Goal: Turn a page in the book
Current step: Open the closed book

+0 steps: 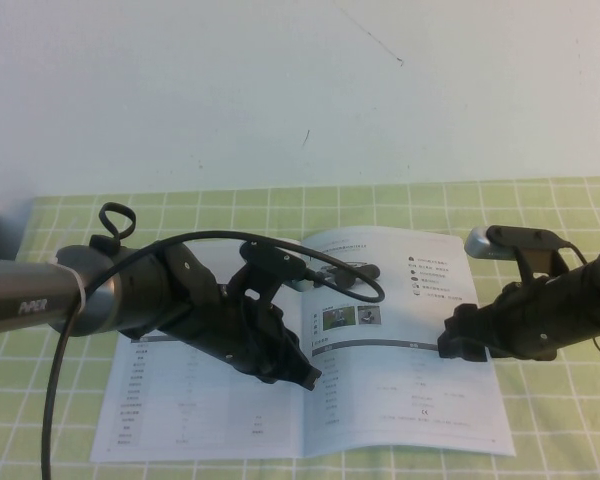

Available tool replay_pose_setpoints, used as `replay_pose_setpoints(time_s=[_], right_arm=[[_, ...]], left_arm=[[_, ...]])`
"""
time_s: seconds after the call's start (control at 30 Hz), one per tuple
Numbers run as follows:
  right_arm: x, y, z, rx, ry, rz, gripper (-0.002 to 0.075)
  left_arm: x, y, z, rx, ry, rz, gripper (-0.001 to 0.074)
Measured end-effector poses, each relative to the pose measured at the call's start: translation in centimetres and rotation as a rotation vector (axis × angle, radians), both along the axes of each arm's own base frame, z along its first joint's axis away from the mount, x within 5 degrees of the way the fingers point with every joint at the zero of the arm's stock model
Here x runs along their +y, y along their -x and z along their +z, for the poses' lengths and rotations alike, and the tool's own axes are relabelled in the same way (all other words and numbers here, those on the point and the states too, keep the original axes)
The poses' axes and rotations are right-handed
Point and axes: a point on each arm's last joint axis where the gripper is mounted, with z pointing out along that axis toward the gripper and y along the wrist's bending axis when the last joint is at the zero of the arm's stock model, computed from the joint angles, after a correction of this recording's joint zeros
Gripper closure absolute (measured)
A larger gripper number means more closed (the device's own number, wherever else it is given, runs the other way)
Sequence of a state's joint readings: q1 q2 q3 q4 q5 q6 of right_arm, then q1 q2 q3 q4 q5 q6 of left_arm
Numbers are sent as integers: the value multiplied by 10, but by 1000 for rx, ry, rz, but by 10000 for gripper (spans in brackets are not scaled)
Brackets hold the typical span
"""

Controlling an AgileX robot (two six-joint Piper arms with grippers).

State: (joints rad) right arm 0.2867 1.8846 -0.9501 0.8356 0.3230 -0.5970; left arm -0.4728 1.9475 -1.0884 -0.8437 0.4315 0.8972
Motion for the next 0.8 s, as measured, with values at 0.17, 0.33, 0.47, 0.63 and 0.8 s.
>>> replay_pose_setpoints(time_s=[0.17, 0.33, 0.47, 0.63, 0.8], right_arm=[[0, 0, 0, 2, -8, -12, 195], [0, 0, 1, 5, -16, -22, 213], [0, 0, 1, 7, -20, -28, 227], [1, 0, 1, 12, -35, -44, 229], [2, -1, 2, 23, -67, -79, 230]], left_arm=[[0, 0, 0, 0, 0, 0, 738], [0, 0, 0, -1, 1, 0, 738], [0, 0, 0, 1, 1, -1, 738], [0, 0, 0, 0, 0, -3, 738], [0, 0, 0, 2, 0, -4, 738]])
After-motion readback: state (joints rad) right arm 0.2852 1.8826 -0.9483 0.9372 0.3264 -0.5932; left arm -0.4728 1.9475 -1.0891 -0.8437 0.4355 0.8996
